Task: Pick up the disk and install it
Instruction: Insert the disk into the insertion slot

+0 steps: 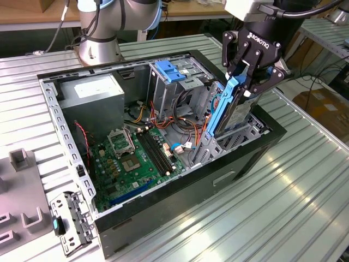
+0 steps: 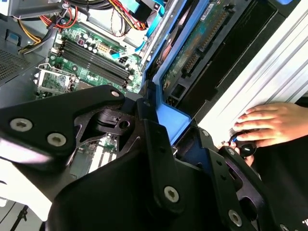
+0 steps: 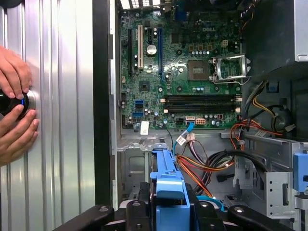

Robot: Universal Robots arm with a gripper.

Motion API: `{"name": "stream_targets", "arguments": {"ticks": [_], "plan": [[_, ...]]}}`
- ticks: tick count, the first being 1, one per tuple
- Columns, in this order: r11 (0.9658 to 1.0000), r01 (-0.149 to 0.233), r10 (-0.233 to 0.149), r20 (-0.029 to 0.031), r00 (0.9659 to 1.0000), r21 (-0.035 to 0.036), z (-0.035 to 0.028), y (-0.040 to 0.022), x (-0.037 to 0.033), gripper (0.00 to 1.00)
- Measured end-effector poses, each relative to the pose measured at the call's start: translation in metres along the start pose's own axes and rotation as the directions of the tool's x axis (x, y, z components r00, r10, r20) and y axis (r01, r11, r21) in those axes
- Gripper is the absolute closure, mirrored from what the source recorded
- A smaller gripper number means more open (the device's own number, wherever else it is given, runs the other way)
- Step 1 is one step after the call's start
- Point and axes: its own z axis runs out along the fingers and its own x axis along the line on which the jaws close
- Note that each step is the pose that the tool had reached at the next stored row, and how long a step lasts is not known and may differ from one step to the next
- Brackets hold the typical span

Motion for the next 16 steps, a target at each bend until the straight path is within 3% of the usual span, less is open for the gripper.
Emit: {"name": "stream_targets", "arguments": {"ticks": [9,10,11,16], "plan": [[1.0000,0.000,0.000,0.0000,1.0000,0.0000,0.0003,0.0000,0.0000,0.62],[1.0000,0.000,0.000,0.0001,1.0000,0.0000,0.0003,0.0000,0.0000,0.55],[1.0000,0.000,0.000,0.0003,1.0000,0.0000,0.0011,-0.0001,0.0000,0.55],[1.0000,0.000,0.000,0.0007,1.0000,0.0000,0.0147,-0.0006,-0.0004,0.57]]}}
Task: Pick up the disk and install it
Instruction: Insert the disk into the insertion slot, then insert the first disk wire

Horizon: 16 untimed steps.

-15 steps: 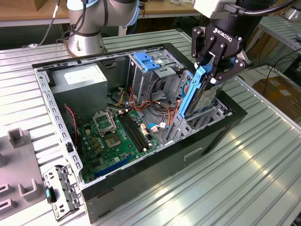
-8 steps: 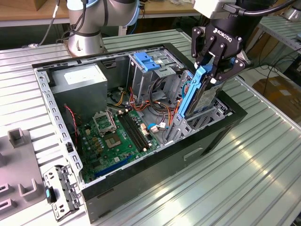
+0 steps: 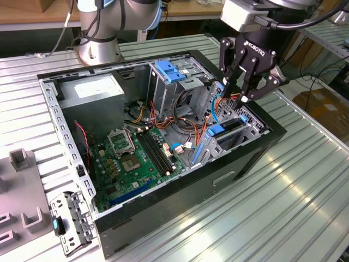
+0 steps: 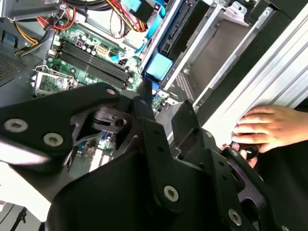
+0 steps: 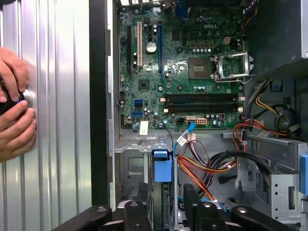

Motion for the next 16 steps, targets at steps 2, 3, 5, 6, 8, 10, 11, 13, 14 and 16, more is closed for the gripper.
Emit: {"name": "stream_targets", "arguments": {"ticks": [2,3,5,6,8,10,11,13,14,16], "plan": [[1.0000,0.000,0.000,-0.0002,1.0000,0.0000,0.0039,-0.0005,-0.0001,0.70],[1.0000,0.000,0.000,-0.0001,1.0000,0.0000,0.0074,-0.0008,-0.0001,0.76],[1.0000,0.000,0.000,0.0001,1.0000,0.0000,0.0153,-0.0013,0.0002,0.89],[1.0000,0.000,0.000,-0.0001,1.0000,0.0000,0.0174,-0.0015,0.0001,0.89],[1.0000,0.001,-0.001,-0.0002,1.0000,0.0000,0.0223,-0.0017,-0.0001,0.89],[1.0000,0.001,-0.001,0.0000,1.0000,0.0000,0.0273,-0.0018,-0.0003,0.89],[1.0000,0.001,-0.001,-0.0001,1.0000,0.0000,0.0293,-0.0019,-0.0003,0.89],[1.0000,0.001,-0.001,-0.0005,1.0000,0.0000,0.0295,-0.0019,-0.0003,0.89],[1.0000,0.001,-0.001,-0.0005,1.0000,0.0000,0.0296,-0.0019,-0.0003,0.89],[1.0000,0.001,-0.001,-0.0013,1.0000,0.0000,0.0300,-0.0019,-0.0003,0.89]]}}
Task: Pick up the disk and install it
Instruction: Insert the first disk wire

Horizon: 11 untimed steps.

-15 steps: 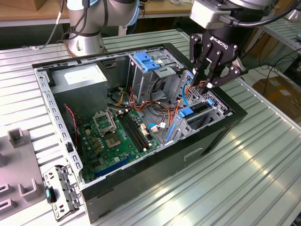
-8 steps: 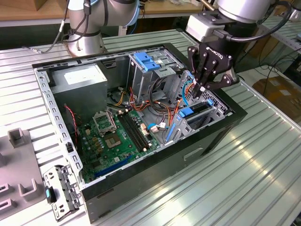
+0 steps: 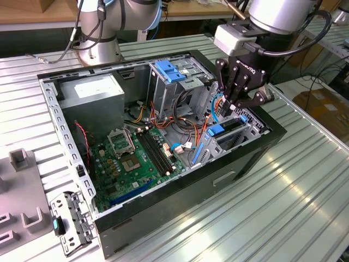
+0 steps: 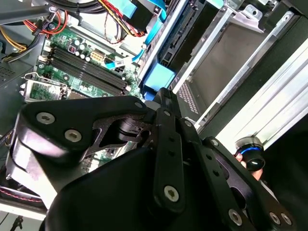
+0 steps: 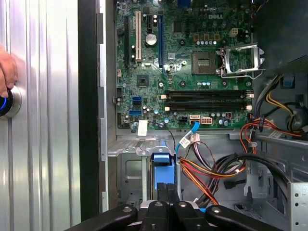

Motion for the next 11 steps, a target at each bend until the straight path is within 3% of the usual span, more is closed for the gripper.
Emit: {"name": "stream_targets", "arguments": {"ticks": [11], "plan": [[1.0000,0.000,0.000,-0.0008,1.0000,0.0000,0.0004,-0.0008,0.0000,0.89]]}}
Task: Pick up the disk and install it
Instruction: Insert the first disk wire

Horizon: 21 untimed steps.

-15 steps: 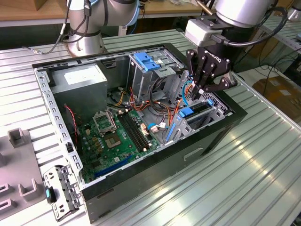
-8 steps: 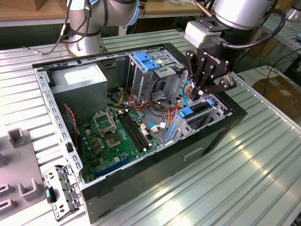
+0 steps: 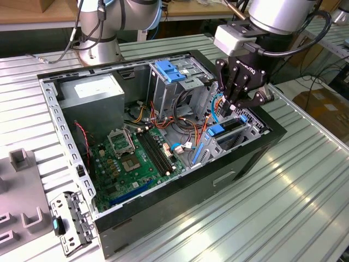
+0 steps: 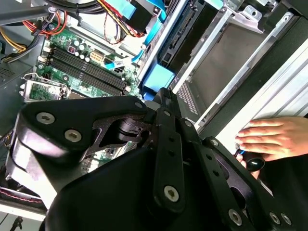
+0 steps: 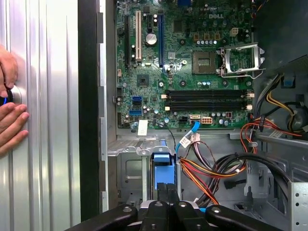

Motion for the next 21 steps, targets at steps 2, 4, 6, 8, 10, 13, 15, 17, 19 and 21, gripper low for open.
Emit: {"name": "stream_targets", "arguments": {"ticks": [2,4,6,8,10,13,15,17,19,21], "plan": [[1.0000,0.001,-0.001,0.0000,1.0000,0.0000,0.0000,-0.0018,0.0000,0.89],[1.0000,0.003,-0.003,-0.0001,1.0000,0.0001,-0.0001,-0.0040,-0.0001,0.89],[0.9996,0.028,-0.028,-0.0004,0.9996,0.0009,-0.0001,-0.0057,-0.0001,0.89],[0.9959,0.090,-0.090,-0.0012,0.9959,0.0031,0.0000,-0.0080,-0.0001,0.89],[0.9956,0.093,-0.093,-0.0014,0.9956,0.0031,-0.0001,-0.0140,-0.0003,0.89],[0.9956,0.094,-0.094,-0.0013,0.9956,0.0016,-0.0004,-0.0278,-0.0007,0.89],[0.9956,0.094,-0.094,-0.0013,0.9956,0.0013,-0.0004,-0.0331,-0.0010,0.89],[0.9955,0.094,-0.094,-0.0014,0.9955,0.0012,-0.0006,-0.0403,-0.0016,0.89],[0.9955,0.095,-0.095,-0.0012,0.9955,0.0012,-0.0006,-0.0454,-0.0022,0.89],[0.9952,0.098,-0.098,-0.0012,0.9952,0.0012,-0.0007,-0.0499,-0.0032,0.89]]}}
